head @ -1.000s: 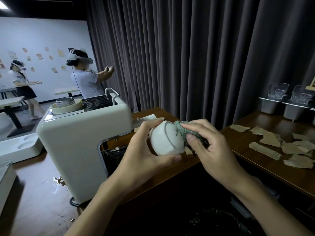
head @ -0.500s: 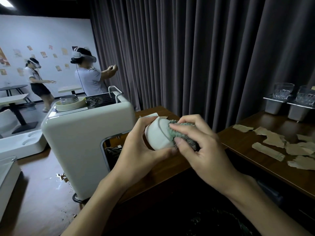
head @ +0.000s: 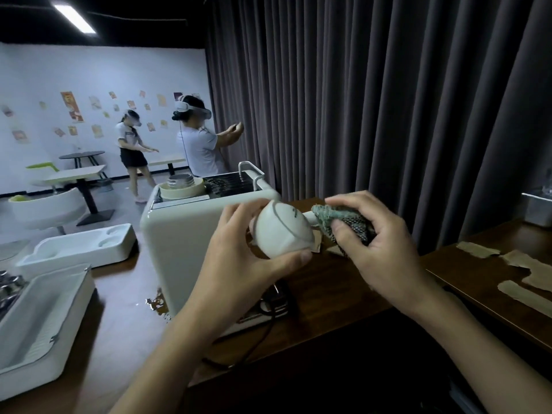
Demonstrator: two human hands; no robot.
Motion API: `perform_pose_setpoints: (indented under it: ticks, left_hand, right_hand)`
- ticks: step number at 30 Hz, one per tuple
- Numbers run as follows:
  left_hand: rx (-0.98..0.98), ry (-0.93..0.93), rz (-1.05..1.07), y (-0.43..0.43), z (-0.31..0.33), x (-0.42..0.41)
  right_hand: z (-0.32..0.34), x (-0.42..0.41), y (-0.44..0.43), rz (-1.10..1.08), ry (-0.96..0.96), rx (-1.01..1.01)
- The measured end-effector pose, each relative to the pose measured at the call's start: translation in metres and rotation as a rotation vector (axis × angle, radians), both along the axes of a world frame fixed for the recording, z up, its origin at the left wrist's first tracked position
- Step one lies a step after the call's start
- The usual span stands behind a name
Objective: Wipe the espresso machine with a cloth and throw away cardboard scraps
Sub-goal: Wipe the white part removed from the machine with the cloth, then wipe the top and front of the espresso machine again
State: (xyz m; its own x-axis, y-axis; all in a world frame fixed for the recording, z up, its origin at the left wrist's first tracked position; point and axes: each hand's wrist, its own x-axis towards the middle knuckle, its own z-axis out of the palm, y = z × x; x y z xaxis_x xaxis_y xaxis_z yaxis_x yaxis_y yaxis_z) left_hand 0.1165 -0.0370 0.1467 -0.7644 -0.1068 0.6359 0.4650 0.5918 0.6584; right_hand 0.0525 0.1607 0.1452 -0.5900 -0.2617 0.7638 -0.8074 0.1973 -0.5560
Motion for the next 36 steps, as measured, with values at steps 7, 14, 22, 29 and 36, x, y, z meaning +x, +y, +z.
perform_pose_setpoints:
  ticks: [7, 14, 22, 29, 36]
  left_hand:
    - [0.193, 0.119, 0.284, -0.065, 0.046, 0.001]
    - [0.209, 0.056, 0.418, -0.122, 0.061, -0.046]
    - [0.214, -0.042, 0.401, -0.141, 0.051, -0.059]
    - [0.13, -0.113, 0.398, -0.145, 0.053, -0.061]
    - [0.073, -0.098, 0.407, -0.143, 0.051, -0.059]
  right_hand:
    - [0.033, -0.022, -0.068, 0.005, 0.038, -0.009]
    - [0.059, -0.064, -0.131, 0.044, 0.166, 0.191]
    - [0.043, -0.079, -0.15, -0.04, 0.162, 0.065]
    - [0.041, -0.081, -0.152, -0.059, 0.198, 0.076]
    - [0.039, -0.082, -0.153, -0.081, 0.217, 0.061]
